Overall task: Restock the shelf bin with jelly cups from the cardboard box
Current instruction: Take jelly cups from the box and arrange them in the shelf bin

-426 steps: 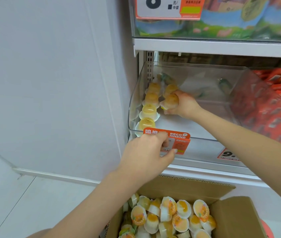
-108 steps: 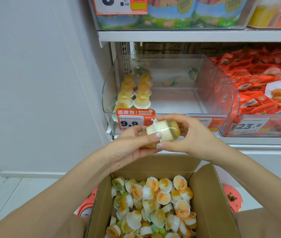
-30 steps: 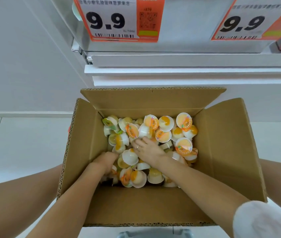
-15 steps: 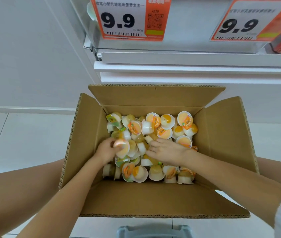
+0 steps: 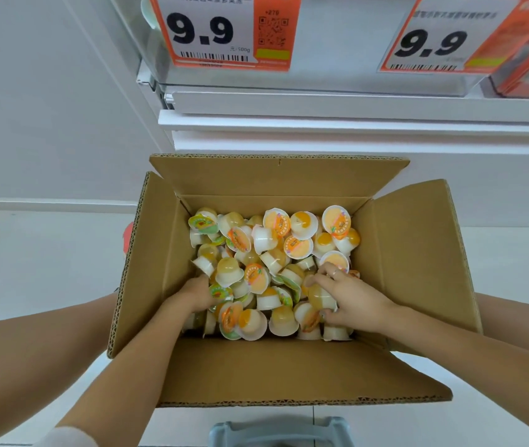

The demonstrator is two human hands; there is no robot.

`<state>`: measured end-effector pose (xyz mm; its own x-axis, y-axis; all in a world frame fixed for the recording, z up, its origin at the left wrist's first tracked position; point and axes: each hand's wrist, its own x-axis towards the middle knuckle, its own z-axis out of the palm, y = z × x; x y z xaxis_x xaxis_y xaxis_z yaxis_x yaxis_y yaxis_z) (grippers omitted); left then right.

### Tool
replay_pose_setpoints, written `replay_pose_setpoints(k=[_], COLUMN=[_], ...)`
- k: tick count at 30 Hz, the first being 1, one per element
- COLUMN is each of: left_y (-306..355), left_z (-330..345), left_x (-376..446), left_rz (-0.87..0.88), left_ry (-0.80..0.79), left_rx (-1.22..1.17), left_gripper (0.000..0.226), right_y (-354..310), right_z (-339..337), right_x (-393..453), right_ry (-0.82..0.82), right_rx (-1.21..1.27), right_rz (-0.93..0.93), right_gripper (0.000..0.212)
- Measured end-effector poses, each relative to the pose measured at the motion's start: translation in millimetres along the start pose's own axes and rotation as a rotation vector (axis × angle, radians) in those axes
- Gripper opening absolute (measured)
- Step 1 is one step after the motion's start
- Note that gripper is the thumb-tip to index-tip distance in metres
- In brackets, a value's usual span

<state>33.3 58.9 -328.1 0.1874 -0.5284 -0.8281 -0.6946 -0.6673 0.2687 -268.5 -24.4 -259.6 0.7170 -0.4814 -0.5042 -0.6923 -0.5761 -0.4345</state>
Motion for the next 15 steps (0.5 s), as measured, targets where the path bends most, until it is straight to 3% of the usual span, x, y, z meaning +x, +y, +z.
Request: replay_pose_setpoints(k=[2,6,10,13,15], left_y=[0.3,-2.6,-5.5,-7.7,-9.5], left_z=[-4.7,-6.4,0.8,6.3,9.7], left_x=[4.5,6.4,11.3,10.2,6.3], left_rz=[-0.055,-0.143,-0.045,0.075,0.143], left_ry=[-0.059,-0.155,0.050,0.210,0.195], left_rx=[-0.130,-0.332,0.001,-0.013,-0.002], left_gripper=[0.067,0.050,0.044,0.028,0.036], right_y=[-1.2,-6.6,-10.5,-13.7,-20.1], right_z=[3.4,7.5,9.0,8.7,7.5], right_x=[-0.6,-0.7,-0.7,-1.7,-1.9], right_ry=[0.025,0.015,0.012,0.068,0.151], right_rx=[0.070,0.161,0.188,0.296,0.457], right_rz=[0.022,0.023,0.020,0.054,0.105], right_gripper=[0.056,0.055,0.055,0.051,0.045])
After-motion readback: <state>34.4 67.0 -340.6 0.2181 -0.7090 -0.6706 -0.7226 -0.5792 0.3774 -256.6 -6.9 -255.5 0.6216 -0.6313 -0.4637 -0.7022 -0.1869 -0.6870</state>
